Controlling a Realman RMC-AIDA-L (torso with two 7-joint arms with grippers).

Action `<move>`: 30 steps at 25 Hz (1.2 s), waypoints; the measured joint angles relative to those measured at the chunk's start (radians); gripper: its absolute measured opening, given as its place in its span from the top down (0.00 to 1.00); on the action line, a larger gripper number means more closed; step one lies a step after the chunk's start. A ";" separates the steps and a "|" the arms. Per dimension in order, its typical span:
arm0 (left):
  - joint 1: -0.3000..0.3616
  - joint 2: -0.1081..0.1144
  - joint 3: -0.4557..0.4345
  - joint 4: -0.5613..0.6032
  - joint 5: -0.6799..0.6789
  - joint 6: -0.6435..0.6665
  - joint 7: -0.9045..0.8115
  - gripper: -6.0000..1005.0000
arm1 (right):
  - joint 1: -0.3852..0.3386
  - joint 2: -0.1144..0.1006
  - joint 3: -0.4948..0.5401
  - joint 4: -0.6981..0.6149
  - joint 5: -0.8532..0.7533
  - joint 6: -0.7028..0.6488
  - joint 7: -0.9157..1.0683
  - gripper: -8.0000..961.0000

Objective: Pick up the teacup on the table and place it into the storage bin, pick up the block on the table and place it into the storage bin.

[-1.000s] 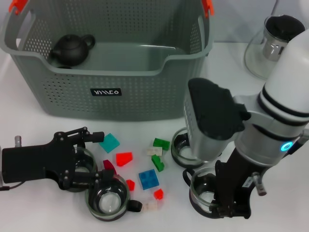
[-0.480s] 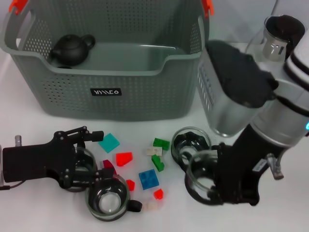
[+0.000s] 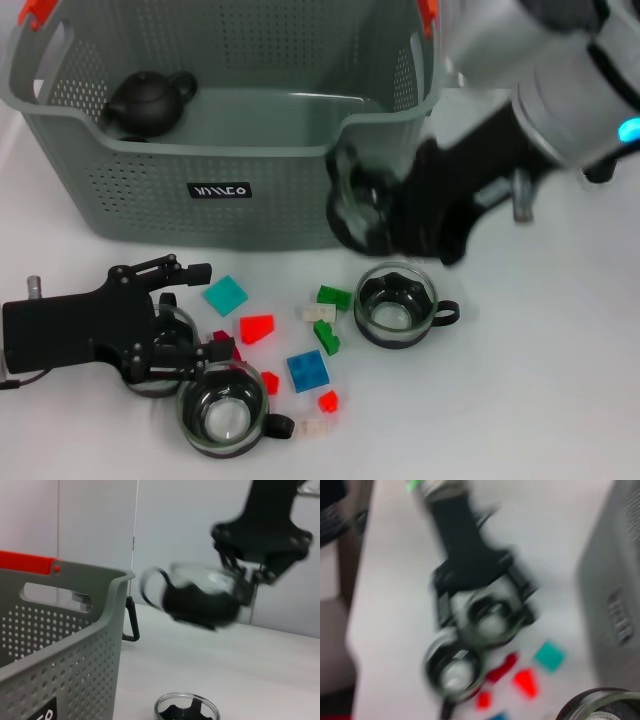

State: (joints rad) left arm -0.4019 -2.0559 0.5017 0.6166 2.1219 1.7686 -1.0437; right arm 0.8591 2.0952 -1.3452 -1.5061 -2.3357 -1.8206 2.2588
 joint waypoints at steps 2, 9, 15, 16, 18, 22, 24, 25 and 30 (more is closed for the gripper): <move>0.000 0.000 -0.006 0.000 0.000 0.000 0.000 0.09 | 0.013 0.002 0.032 0.000 0.000 0.041 0.006 0.93; 0.000 -0.003 -0.038 0.000 -0.001 -0.009 0.001 0.09 | 0.057 0.005 0.095 -0.004 0.002 0.204 0.066 0.93; -0.001 -0.007 -0.052 0.000 -0.008 -0.009 0.001 0.09 | 0.092 0.004 0.141 0.024 0.004 0.393 0.189 0.93; -0.001 -0.008 -0.053 0.000 -0.008 -0.009 0.001 0.09 | 0.106 0.004 0.154 0.043 0.003 0.416 0.207 0.93; -0.001 -0.010 -0.054 0.000 -0.010 -0.009 0.001 0.10 | 0.144 0.002 0.183 0.094 0.002 0.454 0.238 0.93; -0.002 -0.012 -0.054 0.000 -0.021 -0.010 0.001 0.10 | 0.260 -0.017 0.251 0.301 -0.009 0.497 0.251 0.93; -0.002 -0.013 -0.054 0.000 -0.024 -0.010 0.001 0.10 | 0.324 -0.036 0.273 0.426 -0.031 0.514 0.247 0.93; -0.002 -0.013 -0.054 0.000 -0.024 -0.011 0.001 0.10 | 0.352 -0.044 0.280 0.478 -0.044 0.523 0.245 0.93; -0.002 -0.018 -0.054 0.000 -0.028 -0.012 0.001 0.10 | 0.478 -0.077 0.292 0.718 -0.140 0.586 0.250 0.93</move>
State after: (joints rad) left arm -0.4034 -2.0741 0.4479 0.6167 2.0937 1.7564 -1.0430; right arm 1.3376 2.0184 -1.0536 -0.7878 -2.4759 -1.2342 2.5083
